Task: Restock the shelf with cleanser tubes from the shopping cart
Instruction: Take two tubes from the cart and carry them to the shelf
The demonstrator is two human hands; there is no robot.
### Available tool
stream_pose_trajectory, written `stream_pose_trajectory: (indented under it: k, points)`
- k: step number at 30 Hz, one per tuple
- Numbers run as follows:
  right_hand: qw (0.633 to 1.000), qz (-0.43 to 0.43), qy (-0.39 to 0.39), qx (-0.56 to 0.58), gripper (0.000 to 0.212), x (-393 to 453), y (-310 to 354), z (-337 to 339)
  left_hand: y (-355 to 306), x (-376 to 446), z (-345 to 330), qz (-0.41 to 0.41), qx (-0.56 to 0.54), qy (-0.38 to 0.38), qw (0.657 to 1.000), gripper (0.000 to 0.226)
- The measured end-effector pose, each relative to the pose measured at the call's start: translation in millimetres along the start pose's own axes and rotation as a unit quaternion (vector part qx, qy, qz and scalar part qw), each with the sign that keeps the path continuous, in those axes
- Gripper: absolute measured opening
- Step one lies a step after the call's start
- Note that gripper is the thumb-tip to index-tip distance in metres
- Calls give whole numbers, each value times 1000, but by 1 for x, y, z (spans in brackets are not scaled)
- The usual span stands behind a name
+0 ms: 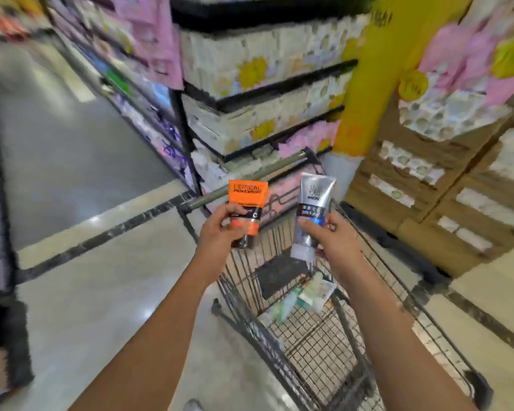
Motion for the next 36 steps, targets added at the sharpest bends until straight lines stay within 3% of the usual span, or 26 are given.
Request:
stream_pose_trajectory:
  k: [5, 9, 12, 17, 23, 26, 30, 33, 36]
  points:
    - [994, 39, 106, 11, 41, -22, 48, -104, -82, -46, 94, -99, 3, -128, 987, 39]
    - [982, 66, 174, 24, 30, -58, 84, -189, -132, -93, 167, -150, -4, -186, 971, 47]
    - [971, 93, 219, 28, 37, -93, 106, -255, -162, -135, 230, -182, 27, -228, 956, 54]
    - [955, 110, 275, 23, 21, -162, 125, -363, -198, -205, 339, -181, 41, -278, 943, 61]
    - [938, 130, 320, 15, 26, -251, 138, -482, -234, -297, 453, -190, -3, -330, 925, 58]
    - [928, 130, 348, 11, 28, -296, 141, -536, -253, -346, 501, -203, -11, -356, 912, 46]
    - [907, 143, 395, -11, 29, -348, 147, -606, -272, -410, 554, -224, -26, -406, 886, 57]
    - [892, 147, 427, -21, 33, -384, 149, -660, -276, -451, 598, -223, -47, -433, 872, 39]
    - [875, 146, 461, -24, 37, -414, 146, -716, -280, -486, 640, -228, -75, -465, 852, 39]
Point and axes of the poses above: each hand's wrist, its own x-axis towards the middle knuckle, its own z-axis out of the back of the hand, y = z × x, the point moved 9 cm from there along x, towards the middle knuckle, and after that the axes turned 8 degrees about -x, right-handed, at the moved point
